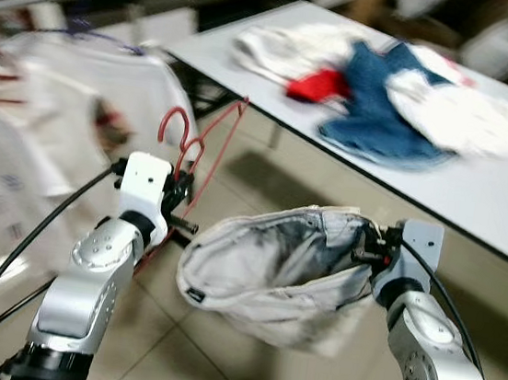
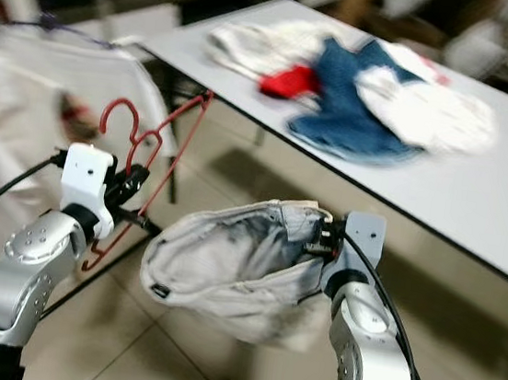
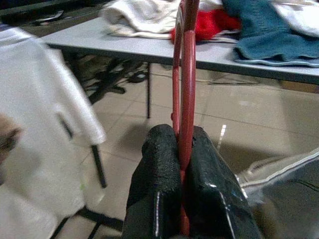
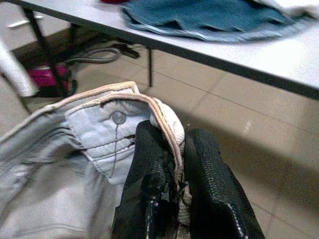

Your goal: Hang hanger

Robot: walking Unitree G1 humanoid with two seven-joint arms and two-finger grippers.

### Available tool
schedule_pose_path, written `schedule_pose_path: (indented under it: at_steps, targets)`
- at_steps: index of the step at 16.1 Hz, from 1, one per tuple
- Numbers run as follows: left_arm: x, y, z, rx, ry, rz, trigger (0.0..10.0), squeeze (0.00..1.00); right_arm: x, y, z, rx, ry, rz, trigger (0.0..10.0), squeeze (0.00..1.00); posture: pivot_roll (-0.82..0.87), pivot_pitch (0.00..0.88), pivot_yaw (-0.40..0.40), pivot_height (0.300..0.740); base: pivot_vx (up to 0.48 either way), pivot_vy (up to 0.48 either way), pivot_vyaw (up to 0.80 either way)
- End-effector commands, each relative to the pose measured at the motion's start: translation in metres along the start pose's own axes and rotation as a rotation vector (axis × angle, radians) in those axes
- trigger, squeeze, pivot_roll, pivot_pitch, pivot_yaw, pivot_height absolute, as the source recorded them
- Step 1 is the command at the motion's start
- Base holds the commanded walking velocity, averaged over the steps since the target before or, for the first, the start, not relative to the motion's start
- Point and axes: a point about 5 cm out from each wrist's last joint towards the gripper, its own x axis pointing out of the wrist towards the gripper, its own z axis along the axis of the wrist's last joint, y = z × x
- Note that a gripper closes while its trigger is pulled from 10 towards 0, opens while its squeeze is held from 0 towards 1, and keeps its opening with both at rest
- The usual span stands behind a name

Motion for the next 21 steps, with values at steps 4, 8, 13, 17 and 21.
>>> schedule_pose_path:
  at_steps: [4, 8, 13, 17, 21]
  targets:
    - [0.0064, -0.0050, 0.0013, 0.004, -0.012, -0.040, 10.0, 0.00, -0.0014, -0.0042, 0.0119, -0.030, -0.043, -0.027, 10.0, 0.00, -0.08, 0.000, 0.006, 0.740, 0.000, 0.000, -0.50]
    - [0.0083, -0.0056, 0.0005, 0.005, -0.006, -0.036, 10.0, 0.00, -0.0014, -0.0029, 0.0122, -0.032, -0.036, -0.019, 10.0, 0.00, -0.09, 0.000, 0.004, 0.740, 0.000, 0.000, 0.00]
    - [0.0092, -0.0050, -0.0006, 0.007, -0.007, -0.035, 10.0, 0.00, -0.0010, -0.0023, 0.0121, -0.040, -0.031, -0.014, 10.0, 0.00, -0.08, 0.000, 0.000, 0.740, 0.000, 0.000, -0.27]
    - [0.0101, -0.0074, -0.0012, 0.007, -0.009, -0.045, 10.0, 0.00, -0.0018, -0.0025, 0.0120, -0.035, -0.031, -0.011, 10.0, 0.00, -0.09, 0.000, 0.001, 0.740, 0.000, -0.062, -0.72]
    - [0.0106, -0.0086, -0.0019, 0.003, -0.011, -0.046, 10.0, 0.00, -0.0024, -0.0041, 0.0118, -0.033, -0.031, -0.016, 10.0, 0.00, -0.09, 0.000, -0.003, 0.740, 0.000, -0.254, 0.00]
